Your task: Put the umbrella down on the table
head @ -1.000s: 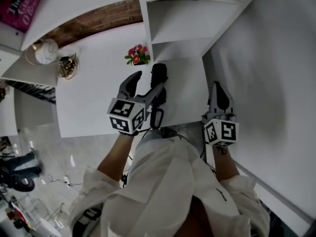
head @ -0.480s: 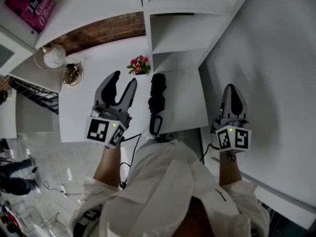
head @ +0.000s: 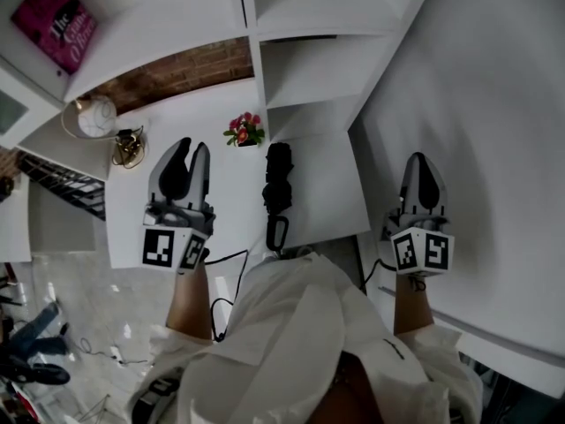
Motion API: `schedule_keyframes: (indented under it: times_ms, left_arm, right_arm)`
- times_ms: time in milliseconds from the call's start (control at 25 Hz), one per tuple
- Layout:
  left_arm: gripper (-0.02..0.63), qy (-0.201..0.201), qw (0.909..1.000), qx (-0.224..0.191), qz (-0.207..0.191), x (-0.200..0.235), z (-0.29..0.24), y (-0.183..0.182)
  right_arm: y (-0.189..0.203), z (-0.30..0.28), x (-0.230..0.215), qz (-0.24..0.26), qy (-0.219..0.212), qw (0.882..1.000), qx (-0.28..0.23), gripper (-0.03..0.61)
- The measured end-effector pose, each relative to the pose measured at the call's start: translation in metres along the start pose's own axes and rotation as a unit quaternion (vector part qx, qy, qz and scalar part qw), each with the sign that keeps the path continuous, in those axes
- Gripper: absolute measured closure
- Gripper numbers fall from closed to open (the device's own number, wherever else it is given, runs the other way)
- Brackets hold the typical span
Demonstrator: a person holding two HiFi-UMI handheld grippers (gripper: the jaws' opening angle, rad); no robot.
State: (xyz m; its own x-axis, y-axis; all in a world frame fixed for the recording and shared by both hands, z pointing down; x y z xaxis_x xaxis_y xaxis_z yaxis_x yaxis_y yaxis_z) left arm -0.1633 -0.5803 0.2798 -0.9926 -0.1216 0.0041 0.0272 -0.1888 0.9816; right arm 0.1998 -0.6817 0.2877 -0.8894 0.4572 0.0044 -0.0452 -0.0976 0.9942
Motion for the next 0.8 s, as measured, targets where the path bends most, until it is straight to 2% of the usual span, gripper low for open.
schedule_keyframes:
  times_ms: [280,800]
  left_arm:
    - [0.541,0.004,1.0,-0.001,-0.002,0.001,-0.003,-0.001]
    - [0.557,0.01,0.9999,0.01,-0.003,0.003,-0.008,0.01]
  right_arm:
    - [-0.003,0.0,-0.003,-0.007,0.006,1.0,-0.002,0.56]
    - [0.004,-0.002,-0.003,0.006,0.012,1.0,0.005,0.56]
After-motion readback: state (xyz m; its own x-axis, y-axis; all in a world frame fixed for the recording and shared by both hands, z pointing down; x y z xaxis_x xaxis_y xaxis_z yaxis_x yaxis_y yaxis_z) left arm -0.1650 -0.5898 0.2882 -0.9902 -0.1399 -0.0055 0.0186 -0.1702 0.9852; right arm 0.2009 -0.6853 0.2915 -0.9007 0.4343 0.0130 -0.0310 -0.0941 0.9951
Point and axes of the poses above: the fingertips, and each gripper's own axes: z backward along the fingers, x to its left, y out of its underside, the point moved 2 cm from there along z, backward along the fingers, and after that the axes turned 1 degree about y, right-handed, at the moved point
